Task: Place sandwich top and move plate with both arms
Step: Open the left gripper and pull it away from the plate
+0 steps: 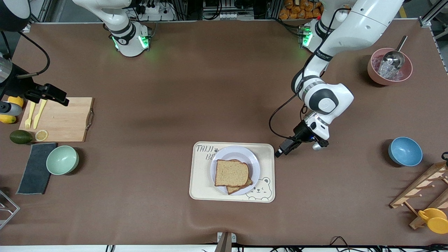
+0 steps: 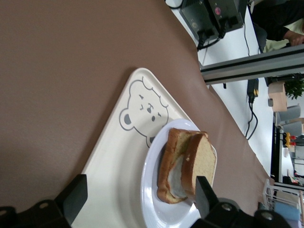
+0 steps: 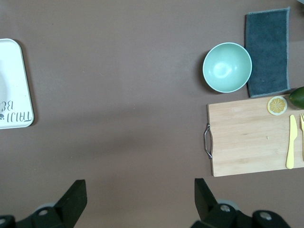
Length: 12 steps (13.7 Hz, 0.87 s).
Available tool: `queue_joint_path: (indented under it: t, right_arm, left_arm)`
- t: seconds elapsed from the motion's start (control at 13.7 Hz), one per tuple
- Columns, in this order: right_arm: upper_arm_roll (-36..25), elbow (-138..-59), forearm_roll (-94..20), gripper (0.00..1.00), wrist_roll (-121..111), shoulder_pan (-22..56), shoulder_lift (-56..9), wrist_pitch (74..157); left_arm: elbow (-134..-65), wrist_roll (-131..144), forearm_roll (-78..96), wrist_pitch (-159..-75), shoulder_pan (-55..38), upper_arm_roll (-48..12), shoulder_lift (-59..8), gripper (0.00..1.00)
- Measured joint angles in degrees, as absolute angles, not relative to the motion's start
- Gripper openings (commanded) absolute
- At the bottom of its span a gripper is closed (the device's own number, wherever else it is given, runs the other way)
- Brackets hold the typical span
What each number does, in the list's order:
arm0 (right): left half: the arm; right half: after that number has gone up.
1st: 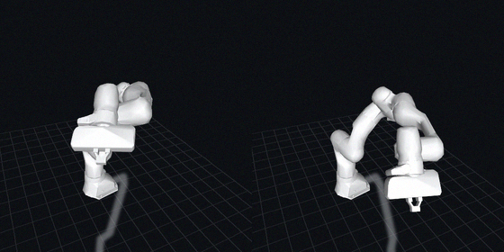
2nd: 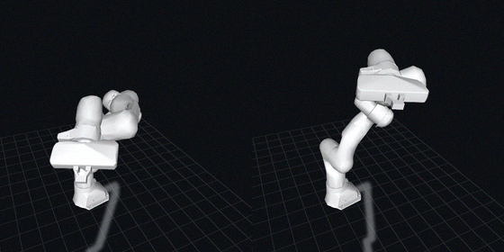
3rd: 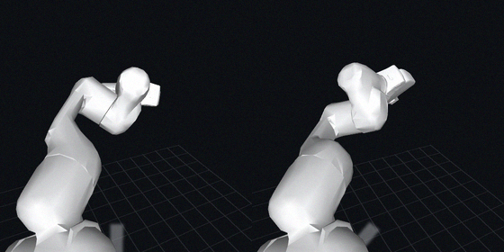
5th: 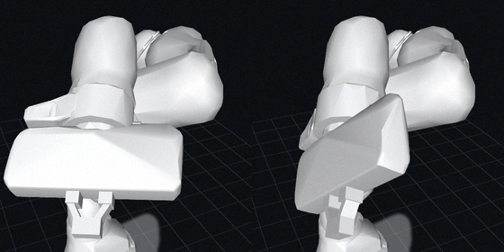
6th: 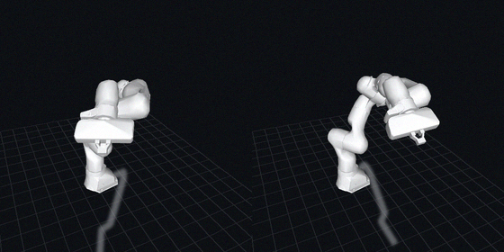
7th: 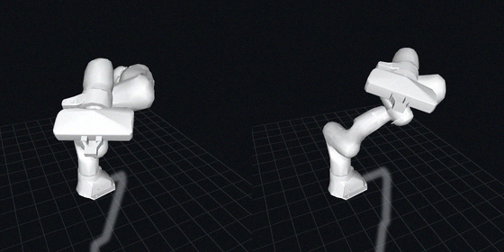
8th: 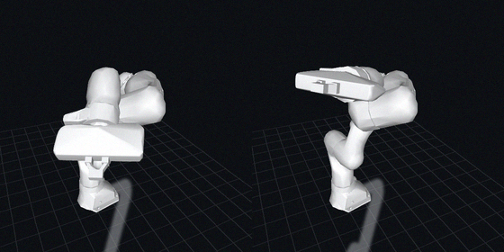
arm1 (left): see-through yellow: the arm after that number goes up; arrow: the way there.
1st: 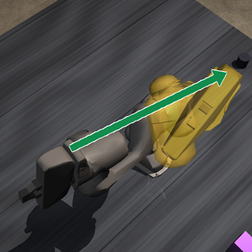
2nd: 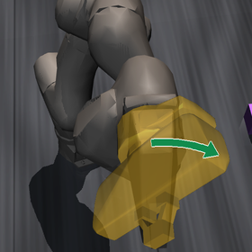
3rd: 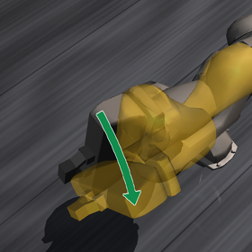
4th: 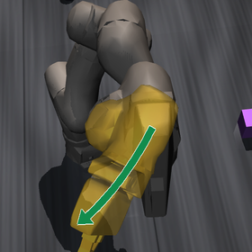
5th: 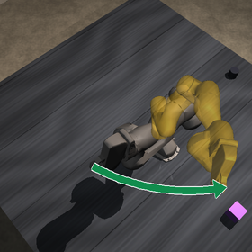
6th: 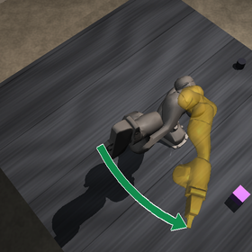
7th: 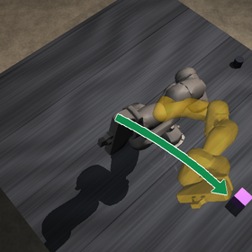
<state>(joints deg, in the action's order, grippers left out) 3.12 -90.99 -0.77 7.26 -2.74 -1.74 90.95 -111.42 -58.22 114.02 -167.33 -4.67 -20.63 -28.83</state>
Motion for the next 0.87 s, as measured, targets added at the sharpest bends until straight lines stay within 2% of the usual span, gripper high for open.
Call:
queue_joint_path:
  t: [0.58, 0.87]
  right_arm:
    - [3.2, -91.0, -0.8, 1.0, 7.3, -2.7, -1.7, 91.1]
    - [3.2, -91.0, -0.8, 1.0, 7.3, -2.7, -1.7, 91.1]
  left_arm:
    - [-112.6, -59.8, 113.3, -178.1, -4.5, -20.4, -26.4, 1.0]
    - [-113.1, -61.0, 108.4, -179.1, -2.3, -19.9, -26.4, 1.0]
